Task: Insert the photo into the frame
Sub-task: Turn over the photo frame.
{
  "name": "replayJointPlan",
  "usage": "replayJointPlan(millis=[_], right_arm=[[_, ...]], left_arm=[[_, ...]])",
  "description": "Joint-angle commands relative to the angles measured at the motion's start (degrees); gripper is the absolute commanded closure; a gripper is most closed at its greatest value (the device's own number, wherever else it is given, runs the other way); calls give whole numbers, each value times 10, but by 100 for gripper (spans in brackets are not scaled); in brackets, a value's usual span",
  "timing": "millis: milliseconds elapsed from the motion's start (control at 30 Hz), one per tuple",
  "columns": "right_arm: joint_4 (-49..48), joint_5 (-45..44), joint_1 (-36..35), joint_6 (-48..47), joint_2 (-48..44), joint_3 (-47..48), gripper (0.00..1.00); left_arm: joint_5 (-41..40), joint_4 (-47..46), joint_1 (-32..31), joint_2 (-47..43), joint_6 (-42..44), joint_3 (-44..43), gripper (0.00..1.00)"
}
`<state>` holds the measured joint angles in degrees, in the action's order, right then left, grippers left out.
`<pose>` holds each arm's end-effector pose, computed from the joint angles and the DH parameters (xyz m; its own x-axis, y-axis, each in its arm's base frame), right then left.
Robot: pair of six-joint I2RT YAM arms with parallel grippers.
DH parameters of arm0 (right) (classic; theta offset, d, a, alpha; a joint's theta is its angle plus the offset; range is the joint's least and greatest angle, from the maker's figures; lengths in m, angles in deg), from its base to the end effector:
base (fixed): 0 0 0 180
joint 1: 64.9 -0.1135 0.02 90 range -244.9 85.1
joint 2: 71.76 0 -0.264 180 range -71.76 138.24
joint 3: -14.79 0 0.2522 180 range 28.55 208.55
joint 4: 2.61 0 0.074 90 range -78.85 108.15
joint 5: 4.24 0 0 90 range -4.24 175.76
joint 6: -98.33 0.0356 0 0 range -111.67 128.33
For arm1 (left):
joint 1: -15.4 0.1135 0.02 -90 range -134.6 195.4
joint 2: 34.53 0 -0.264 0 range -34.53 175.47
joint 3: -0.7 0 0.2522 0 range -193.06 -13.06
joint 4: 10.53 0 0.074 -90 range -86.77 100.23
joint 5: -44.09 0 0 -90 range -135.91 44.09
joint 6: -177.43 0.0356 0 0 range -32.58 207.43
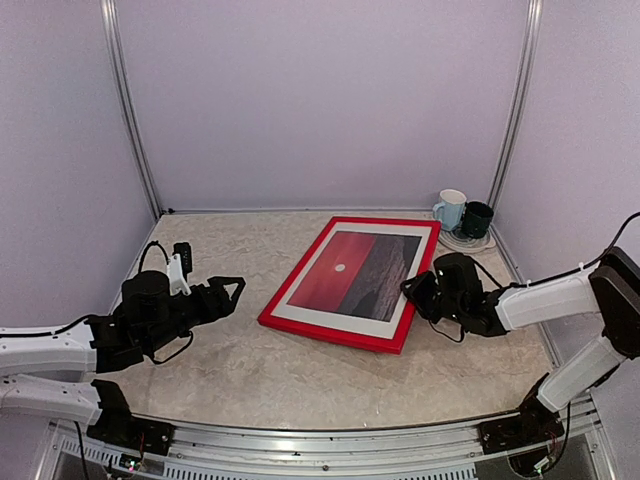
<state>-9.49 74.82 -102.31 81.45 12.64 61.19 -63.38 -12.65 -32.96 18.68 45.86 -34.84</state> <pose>0.2315 0.1685 0.1647 -0.5665 0.7496 -0.3424 0.2571 0.5556 0.7907 0.1450 -0.1470 0.2194 -0.4788 -0.4141 -0.7742 0.2714 0.7688 -0.5790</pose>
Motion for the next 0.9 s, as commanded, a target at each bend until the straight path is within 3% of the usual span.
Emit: replayJointPlan(millis=[0,667,867], right_arm=[[-58,8,3,-9,12,-4,62],[-105,35,4,21,59,-39,44],[-109,54,-2,23,70,-45,35]], left_arm=[[-11,-13,-3,-3,1,9,13],[-15,-12,-2,-8,1,12,13],[-16,-14,-3,-7,0,12,13]])
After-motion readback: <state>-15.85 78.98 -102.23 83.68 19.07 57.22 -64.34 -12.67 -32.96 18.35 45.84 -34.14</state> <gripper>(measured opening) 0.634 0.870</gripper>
